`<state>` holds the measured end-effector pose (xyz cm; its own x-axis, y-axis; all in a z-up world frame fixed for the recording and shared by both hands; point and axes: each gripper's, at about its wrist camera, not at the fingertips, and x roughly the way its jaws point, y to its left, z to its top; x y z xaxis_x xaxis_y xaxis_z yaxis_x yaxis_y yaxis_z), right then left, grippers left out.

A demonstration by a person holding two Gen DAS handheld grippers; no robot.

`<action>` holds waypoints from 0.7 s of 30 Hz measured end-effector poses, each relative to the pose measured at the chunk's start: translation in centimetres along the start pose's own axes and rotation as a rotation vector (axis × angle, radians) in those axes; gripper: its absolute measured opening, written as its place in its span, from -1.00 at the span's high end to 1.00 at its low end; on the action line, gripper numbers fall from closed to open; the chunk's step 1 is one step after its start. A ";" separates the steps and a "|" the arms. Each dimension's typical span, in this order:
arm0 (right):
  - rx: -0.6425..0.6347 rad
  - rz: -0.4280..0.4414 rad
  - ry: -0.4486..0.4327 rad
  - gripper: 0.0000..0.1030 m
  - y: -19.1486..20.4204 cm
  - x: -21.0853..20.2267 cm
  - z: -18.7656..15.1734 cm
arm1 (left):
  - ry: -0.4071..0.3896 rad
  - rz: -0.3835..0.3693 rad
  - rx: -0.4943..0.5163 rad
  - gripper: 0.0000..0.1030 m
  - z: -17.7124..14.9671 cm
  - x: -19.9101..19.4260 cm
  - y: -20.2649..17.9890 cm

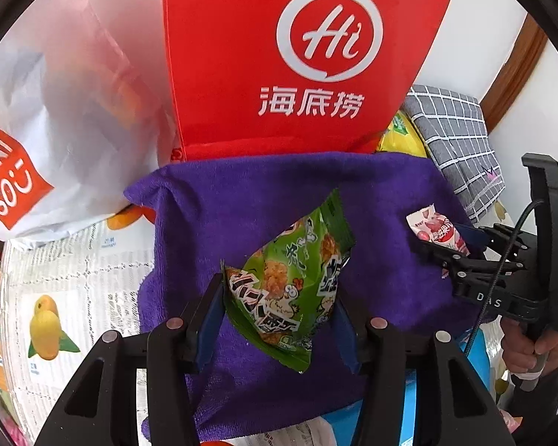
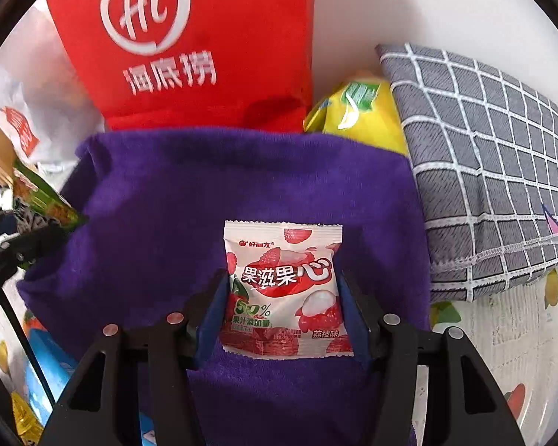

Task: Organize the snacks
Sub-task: 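Carry the lychee packet in the right tool while the left tool carries the green bag over the purple towel, then open the right tool to drop the lychee packet while the left tool drops the green bag onto the towel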

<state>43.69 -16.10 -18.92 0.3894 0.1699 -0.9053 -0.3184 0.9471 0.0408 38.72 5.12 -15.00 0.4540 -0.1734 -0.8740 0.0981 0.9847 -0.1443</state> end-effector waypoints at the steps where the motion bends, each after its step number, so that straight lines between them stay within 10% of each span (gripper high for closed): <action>1: 0.001 0.003 0.005 -0.12 0.1 0.1 0.0 | 0.002 0.000 -0.001 0.00 0.0 0.1 0.0; 6: -0.003 0.005 0.048 -0.34 0.7 0.6 0.2 | 0.015 -0.017 -0.007 -0.02 -0.5 0.2 0.0; 11: 0.029 0.043 0.002 -0.55 0.7 -1.4 0.4 | 0.017 -0.034 -0.015 -0.54 -0.5 -0.4 -0.3; 21: -0.038 0.020 -0.166 -0.55 2.6 -10.0 -0.6 | -0.078 -0.028 -0.048 -0.58 -2.8 -7.2 -0.2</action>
<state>38.43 -15.52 -10.01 0.5189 0.2344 -0.8220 -0.3592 0.9324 0.0392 32.97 6.20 -9.94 0.5196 -0.2004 -0.8306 0.0705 0.9788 -0.1922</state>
